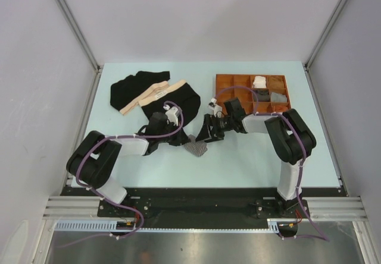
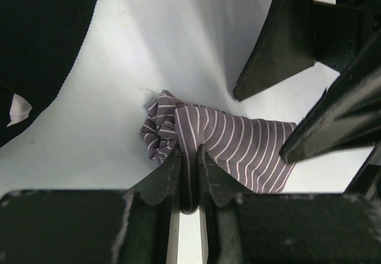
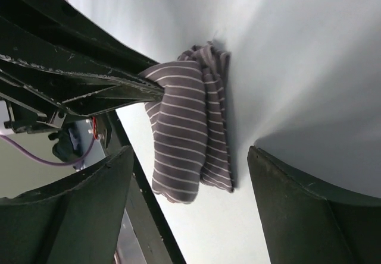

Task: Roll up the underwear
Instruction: Roll the underwear to the center of the board, then pick up the underwear from the center of the board.

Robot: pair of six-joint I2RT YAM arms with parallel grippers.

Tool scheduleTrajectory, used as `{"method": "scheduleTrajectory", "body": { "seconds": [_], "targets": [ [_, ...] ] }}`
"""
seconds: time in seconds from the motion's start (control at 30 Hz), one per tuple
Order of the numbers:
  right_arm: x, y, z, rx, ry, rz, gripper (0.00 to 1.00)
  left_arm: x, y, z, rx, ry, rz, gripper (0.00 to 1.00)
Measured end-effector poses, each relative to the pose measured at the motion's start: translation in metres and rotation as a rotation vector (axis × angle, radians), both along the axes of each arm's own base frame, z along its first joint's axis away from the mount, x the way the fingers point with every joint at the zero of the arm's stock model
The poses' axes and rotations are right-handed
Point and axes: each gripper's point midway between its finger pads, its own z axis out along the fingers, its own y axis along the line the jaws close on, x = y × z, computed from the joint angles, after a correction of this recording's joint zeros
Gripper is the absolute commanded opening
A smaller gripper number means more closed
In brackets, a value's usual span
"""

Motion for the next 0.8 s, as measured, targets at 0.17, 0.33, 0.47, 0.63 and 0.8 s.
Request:
{"method": "scheduleTrajectory", "body": {
  "seconds": [0.17,0.33,0.47,0.63,0.8],
  "targets": [
    [-0.015,0.015,-0.004,-0.002,-0.003,0.059,0.66,-0.002,0.001,0.001,0.008,-0.018,-0.001,0.17],
    [-0.021,0.019,-0.015,-0.019,0.013,0.080,0.35,-0.006,0.001,0.003,0.018,-0.038,-0.002,0.16],
    [-0.021,0.019,-0.019,-0.018,0.044,0.070,0.00,-0.007,0.001,0.004,0.027,-0.056,-0.004,0.24],
    [-0.021,0.019,-0.019,-0.021,0.056,0.059,0.00,-0.007,0.005,0.007,0.050,-0.066,0.018,0.68],
    [-0.016,0.010,-0.009,-0.072,0.030,0.009,0.00,-0.008,0.017,0.022,0.106,-0.016,0.086,0.93]
  ]
}}
